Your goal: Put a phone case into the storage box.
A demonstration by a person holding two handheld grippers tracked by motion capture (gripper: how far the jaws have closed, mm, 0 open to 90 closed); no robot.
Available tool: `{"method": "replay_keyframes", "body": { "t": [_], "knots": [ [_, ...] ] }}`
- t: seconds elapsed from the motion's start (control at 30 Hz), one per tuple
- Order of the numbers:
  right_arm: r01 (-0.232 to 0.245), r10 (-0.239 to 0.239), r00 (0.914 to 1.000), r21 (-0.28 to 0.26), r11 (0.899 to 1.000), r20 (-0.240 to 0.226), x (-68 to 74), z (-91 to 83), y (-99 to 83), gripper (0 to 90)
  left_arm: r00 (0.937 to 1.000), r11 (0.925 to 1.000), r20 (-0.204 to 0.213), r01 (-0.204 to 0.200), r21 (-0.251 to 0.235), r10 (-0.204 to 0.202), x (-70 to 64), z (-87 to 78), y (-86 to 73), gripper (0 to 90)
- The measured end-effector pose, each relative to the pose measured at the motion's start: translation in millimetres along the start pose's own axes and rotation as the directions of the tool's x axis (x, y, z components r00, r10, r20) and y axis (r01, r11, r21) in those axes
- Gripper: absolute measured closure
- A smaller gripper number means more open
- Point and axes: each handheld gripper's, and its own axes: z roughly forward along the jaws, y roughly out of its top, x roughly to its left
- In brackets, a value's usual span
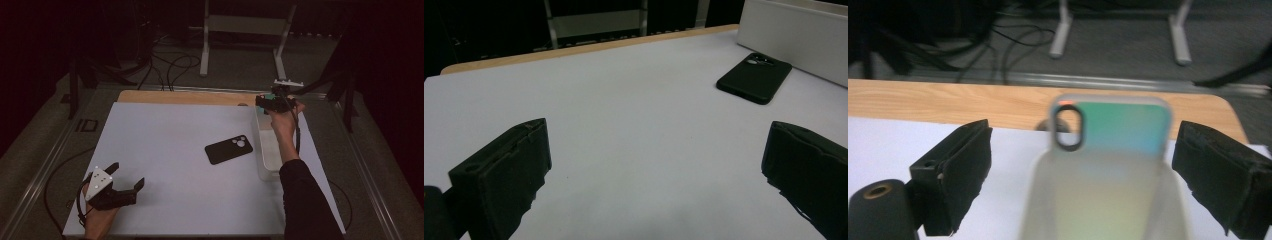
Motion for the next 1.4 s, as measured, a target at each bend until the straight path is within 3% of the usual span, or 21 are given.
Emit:
{"method": "replay_keyframes", "body": {
  "t": [0.17, 0.43, 0.6, 0.87, 0.97, 1.1, 1.4],
  "knots": [
    [0.036, -0.039, 0.9955, -0.039, 0.999, -0.086, 12.4, -19.9, -5.0, 9.0, 1.0, 1.0, -0.002, 0.003, 0.006, -0.003, 1.6, 1.5, -0.7, 0.0],
    [0.124, -0.137, 0.9734, -0.084, 0.989, -0.184, 29.0, -50.9, -25.7, 9.0, 1.0, 1.0, -0.002, 0.005, 0.005, -0.005, 0.7, 1.4, -0.4, 0.0],
    [0.115, -0.136, 0.959, -0.097, 0.989, -0.248, 31.0, -71.4, -39.9, 9.1, 1.0, 1.0, -0.004, 0.001, 0.008, -0.001, 0.0, 1.8, -0.3, 0.0],
    [0.164, -0.198, 0.9458, -0.147, 0.975, -0.257, 35.7, -101.0, -63.9, 9.1, 1.0, 0.9999, -0.006, -0.001, 0.011, 0.001, -1.1, 2.9, -0.4, 0.0],
    [0.186, -0.229, 0.9352, -0.175, 0.967, -0.27, 39.3, -113.9, -78.3, 9.1, 1.0, 0.9999, -0.006, -0.001, 0.012, 0.001, -1.1, 3.2, -0.6, 0.0],
    [0.199, -0.245, 0.9313, -0.186, 0.962, -0.27, 39.9, -120.6, -89.5, 9.1, 1.0, 0.9999, -0.004, -0.003, 0.011, 0.003, -1.0, 3.2, -0.5, 0.0],
    [0.161, -0.221, 0.9287, -0.214, 0.963, -0.298, 37.2, -128.8, -117.8, 9.1, 1.0, 1.0, -0.006, 0.003, 0.009, -0.003, -0.1, 2.6, -0.2, 0.0]
  ]
}}
